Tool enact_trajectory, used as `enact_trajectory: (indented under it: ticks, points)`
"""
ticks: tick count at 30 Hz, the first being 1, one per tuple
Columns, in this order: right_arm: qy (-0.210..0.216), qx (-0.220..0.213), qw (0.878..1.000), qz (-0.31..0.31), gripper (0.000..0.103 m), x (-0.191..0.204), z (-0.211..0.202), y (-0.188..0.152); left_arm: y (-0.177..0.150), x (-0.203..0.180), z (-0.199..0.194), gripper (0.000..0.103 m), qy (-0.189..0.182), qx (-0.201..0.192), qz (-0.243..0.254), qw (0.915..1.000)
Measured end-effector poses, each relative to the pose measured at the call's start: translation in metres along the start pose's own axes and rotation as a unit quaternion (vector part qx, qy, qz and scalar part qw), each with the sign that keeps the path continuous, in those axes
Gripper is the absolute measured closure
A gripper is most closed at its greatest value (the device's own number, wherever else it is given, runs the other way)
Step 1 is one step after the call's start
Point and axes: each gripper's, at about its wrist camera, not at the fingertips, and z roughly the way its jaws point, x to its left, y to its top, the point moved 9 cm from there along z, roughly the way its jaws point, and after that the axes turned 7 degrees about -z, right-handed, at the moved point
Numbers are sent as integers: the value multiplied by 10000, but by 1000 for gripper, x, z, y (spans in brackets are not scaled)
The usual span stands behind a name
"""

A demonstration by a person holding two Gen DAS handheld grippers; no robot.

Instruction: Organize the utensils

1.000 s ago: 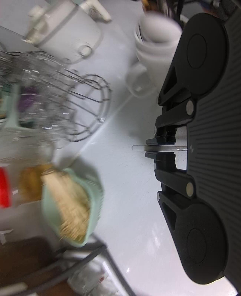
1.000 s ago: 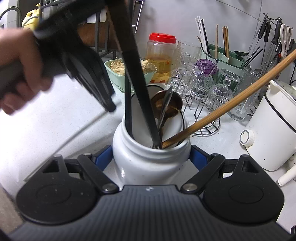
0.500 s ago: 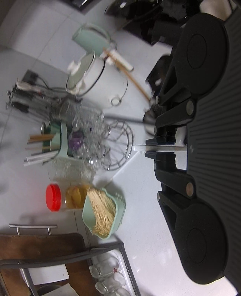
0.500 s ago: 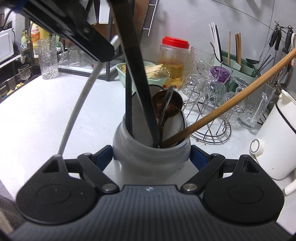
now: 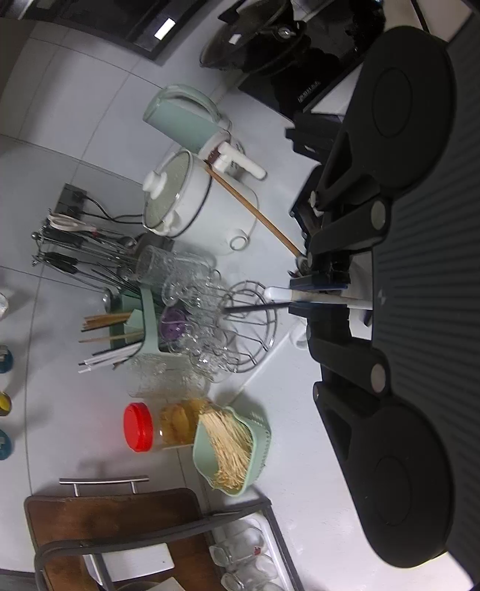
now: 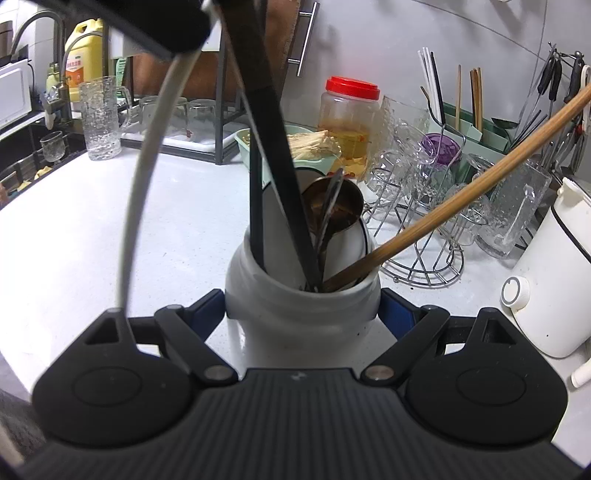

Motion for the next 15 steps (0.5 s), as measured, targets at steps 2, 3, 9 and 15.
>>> enact_trajectory:
  ticks: [2, 3, 9, 15]
  points:
    - [11, -6, 10000, -16, 12, 0, 0, 0, 5, -5, -5, 96, -69, -54, 87, 9999]
    - [16, -10, 10000, -26, 12, 0, 0, 1, 8, -8, -7, 96, -83, -86, 140, 9998]
    - [77, -57, 9999, -51, 12, 1, 0, 0, 27, -22, -22, 96, -201, -253, 394, 9987]
    - [121, -59, 9999, -66, 12, 0, 1, 1, 60, -34, -48, 96, -305, -571, 576, 9962]
